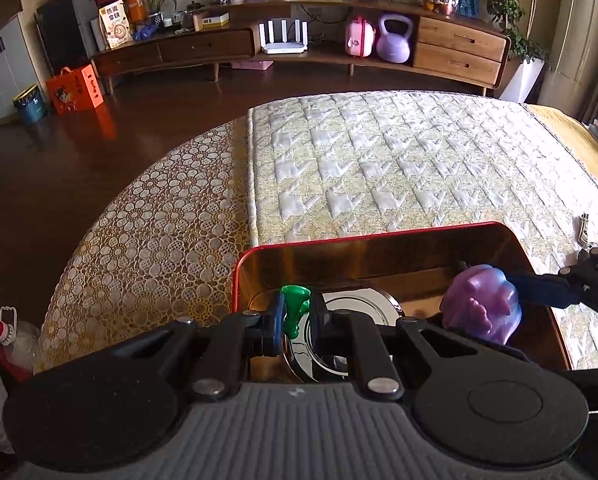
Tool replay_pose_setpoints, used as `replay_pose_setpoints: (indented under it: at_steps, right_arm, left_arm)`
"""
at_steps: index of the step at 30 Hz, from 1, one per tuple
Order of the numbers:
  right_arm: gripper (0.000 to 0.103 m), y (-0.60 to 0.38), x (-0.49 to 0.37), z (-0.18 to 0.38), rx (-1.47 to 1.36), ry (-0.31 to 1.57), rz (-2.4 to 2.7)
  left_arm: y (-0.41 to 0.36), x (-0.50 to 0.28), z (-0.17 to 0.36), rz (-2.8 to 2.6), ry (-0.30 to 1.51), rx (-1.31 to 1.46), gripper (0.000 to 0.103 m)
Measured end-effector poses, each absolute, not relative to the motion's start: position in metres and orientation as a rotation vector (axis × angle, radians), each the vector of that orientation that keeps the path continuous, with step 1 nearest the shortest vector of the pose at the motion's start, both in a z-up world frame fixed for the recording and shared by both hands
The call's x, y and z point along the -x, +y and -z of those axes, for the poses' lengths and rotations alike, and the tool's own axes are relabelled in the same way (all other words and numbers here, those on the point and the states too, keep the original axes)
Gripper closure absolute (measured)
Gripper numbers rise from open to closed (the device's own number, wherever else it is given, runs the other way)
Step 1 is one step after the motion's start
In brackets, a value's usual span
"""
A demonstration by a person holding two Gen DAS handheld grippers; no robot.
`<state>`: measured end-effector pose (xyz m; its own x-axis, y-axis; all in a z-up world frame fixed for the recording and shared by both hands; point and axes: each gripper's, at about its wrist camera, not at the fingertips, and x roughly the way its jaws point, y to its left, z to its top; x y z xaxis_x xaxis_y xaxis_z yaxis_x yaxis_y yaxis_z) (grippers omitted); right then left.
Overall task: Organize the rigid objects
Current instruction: 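Open both grippers to drop the purple toy and pushpin into the box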
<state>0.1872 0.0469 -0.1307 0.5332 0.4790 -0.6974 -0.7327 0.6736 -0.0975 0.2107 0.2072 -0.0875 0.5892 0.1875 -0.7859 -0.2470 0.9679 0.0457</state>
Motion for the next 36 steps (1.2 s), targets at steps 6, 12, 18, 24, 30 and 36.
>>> replay_pose_setpoints:
  at_steps: [6,12,18,24,30,36]
  right_arm:
    - [0.054,0.053,-0.185,0.135,0.421,0.688,-0.745]
    - [0.054,0.052,-0.184,0.132,0.423,0.673,-0.741]
    - [0.052,0.047,-0.18,0.122,0.401,0.639,-0.75]
    - [0.048,0.032,-0.176,0.114,0.342,0.646,-0.762]
    - [0.043,0.013,-0.176,0.108,0.284,0.668,-0.759]
    - [0.043,-0.003,-0.171,0.104,0.239,0.685,-0.742]
  left_arm:
    - [0.212,-0.217,0.087,-0.263,0.905,0.081,0.09]
    - [0.217,-0.223,0.089,-0.279,0.908,0.095,0.091]
    - [0.219,-0.227,0.089,-0.289,0.914,0.109,0.09]
    - [0.219,-0.228,0.089,-0.297,0.916,0.118,0.09]
    - [0.218,-0.221,0.087,-0.292,0.919,0.128,0.09]
    - [0.21,-0.211,0.083,-0.285,0.917,0.12,0.089]
